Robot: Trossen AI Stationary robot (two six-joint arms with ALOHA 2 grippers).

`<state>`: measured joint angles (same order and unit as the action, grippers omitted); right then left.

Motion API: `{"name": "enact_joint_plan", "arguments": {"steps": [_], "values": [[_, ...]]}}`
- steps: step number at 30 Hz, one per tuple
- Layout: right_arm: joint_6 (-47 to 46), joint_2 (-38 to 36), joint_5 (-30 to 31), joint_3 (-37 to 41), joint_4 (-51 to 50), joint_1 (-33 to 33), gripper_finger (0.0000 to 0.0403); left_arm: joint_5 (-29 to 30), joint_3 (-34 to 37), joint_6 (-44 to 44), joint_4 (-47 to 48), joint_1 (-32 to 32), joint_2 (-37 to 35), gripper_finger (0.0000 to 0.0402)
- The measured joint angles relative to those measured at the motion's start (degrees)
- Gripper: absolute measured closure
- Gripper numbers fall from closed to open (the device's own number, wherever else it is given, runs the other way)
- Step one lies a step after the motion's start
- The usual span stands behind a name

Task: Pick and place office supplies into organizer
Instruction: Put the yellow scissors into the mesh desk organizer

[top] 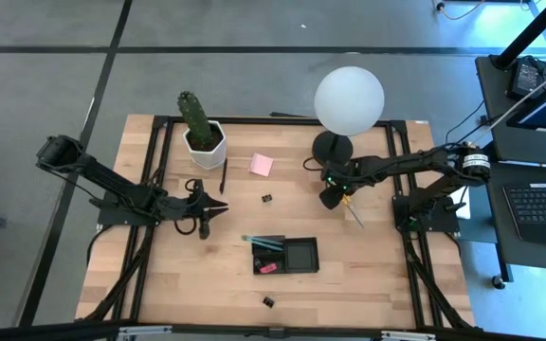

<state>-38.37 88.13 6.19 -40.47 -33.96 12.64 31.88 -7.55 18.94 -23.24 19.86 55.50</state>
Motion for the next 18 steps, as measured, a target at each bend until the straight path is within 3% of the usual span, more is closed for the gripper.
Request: {"name": "enact_joint_plan", "arguments": {"steps": [18], "values": [[1.4,1.8,0.4,0.4,0.6,-0.2,0.0315,0.1,0.0,0.0,0.0,0.0,0.0,0.0343]]}}
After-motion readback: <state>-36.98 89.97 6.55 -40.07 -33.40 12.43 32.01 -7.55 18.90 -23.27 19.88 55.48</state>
